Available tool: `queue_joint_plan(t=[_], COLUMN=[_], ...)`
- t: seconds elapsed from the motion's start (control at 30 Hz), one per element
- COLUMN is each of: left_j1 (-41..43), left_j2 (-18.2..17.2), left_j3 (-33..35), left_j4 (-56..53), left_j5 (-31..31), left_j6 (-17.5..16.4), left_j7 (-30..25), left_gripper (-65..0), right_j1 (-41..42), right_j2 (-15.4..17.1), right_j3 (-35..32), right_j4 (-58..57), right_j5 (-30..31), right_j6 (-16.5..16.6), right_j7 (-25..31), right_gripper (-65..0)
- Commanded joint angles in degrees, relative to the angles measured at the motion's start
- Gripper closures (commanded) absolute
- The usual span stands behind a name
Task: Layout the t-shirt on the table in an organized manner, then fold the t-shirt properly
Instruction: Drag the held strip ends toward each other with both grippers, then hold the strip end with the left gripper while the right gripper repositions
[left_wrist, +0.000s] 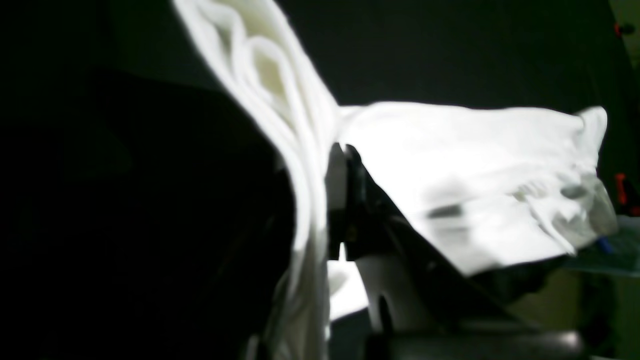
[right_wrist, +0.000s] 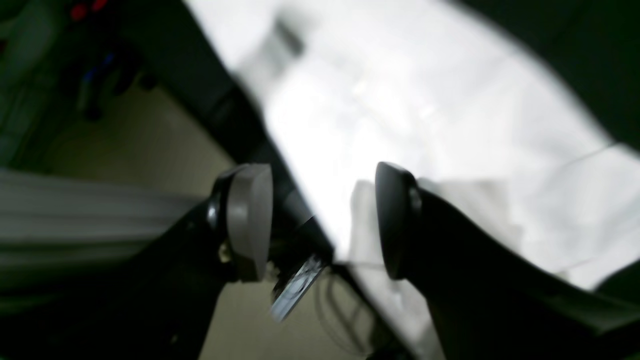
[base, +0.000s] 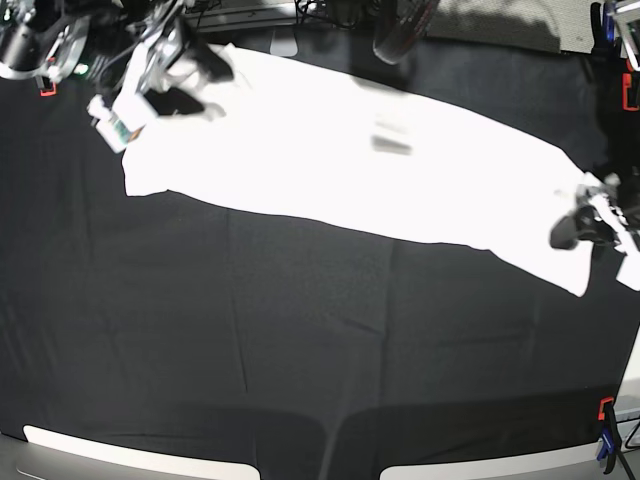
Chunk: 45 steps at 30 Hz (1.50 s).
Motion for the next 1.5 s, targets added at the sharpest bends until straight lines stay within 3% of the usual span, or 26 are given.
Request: queue_joint_plan(t=[0.0,0.3,0.67,0.93,1.07,1.2,1.47], left_j1=[-0.20,5.81,6.01,6.97,6.95,6.93,6.95], left_j2=[0.28,11.98,21.14,21.57,21.53,21.53,21.55], left_j3=[-0.28,-0.24,-0.22,7.87,12.41,12.85,12.83], left_j4=[0.90,0.90,0.90,0.90,0.90,0.90,0.90], left_j5=[-1.51,-0.68,0.68,1.09,6.99,12.66,13.09], left_j6=[-1.07,-1.09,-3.23,-3.23,-3.23,-3.21,-3.21], left_j7=[-0.85,-1.05,-3.04,-2.62,-9.94,-13.60,-13.62], left_gripper=[0.0,0.0,0.0,0.0,0.0,0.0,0.0], right_j1=[1.14,11.93,15.41,15.43,15.41,15.39,15.41], right_j2=[-0.26,-7.10,-7.69,-7.69,-7.69,-7.69,-7.69], right_j3=[1.64,15.67,19.43,19.43,19.43,19.43,19.43], right_j4=[1.14,1.11,1.11,1.11,1.11,1.11,1.11], right_j5=[0.83,1.25,2.34,2.73,2.73,2.71,2.73], right_j6=[0.34,0.34,0.34,0.34,0.34,0.34,0.34], right_j7=[1.99,4.11,3.39,3.45,2.95,2.36,2.80], right_gripper=[-32.0,-32.0,-32.0,-32.0,-32.0,-32.0,-32.0])
